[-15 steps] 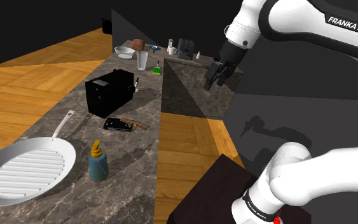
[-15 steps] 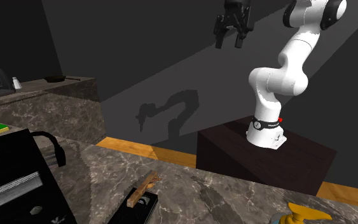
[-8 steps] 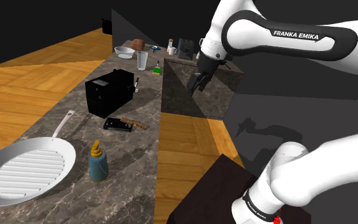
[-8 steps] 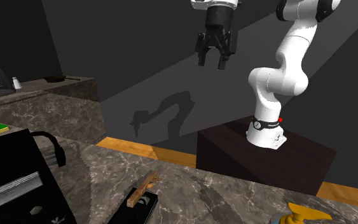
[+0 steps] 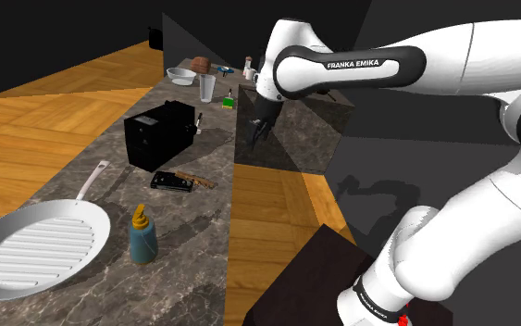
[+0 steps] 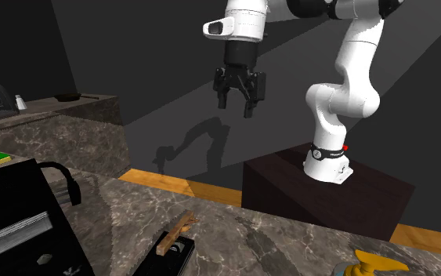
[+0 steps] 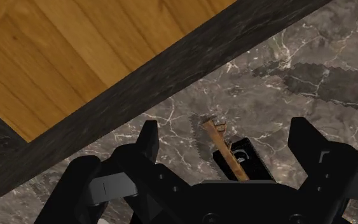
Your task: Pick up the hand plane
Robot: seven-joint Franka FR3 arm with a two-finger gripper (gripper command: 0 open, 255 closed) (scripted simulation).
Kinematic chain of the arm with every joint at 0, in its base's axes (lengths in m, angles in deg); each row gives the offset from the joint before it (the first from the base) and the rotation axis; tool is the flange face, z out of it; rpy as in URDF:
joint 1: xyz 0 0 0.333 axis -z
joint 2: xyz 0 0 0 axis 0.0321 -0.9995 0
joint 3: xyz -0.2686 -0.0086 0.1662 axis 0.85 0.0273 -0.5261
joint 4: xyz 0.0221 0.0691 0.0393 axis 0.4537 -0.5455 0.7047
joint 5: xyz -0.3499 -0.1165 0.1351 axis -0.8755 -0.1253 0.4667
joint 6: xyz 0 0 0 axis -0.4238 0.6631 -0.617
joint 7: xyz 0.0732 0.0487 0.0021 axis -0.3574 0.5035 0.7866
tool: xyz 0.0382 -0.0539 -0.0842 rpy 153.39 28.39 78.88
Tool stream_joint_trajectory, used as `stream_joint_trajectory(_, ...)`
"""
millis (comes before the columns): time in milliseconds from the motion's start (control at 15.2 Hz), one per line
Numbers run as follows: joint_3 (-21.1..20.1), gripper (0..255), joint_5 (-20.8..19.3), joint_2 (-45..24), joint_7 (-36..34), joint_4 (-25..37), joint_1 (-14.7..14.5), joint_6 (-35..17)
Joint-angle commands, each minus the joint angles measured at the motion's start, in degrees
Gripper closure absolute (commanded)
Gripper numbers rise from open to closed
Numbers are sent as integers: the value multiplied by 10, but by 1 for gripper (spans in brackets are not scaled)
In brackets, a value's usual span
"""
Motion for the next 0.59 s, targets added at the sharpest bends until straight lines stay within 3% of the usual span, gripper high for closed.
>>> stream_joint_trajectory(0,-2,0,-3,-46,14,20,-4,-21)
stream_joint_trajectory(528,-10,0,-22,-218,72,117,-15,-71)
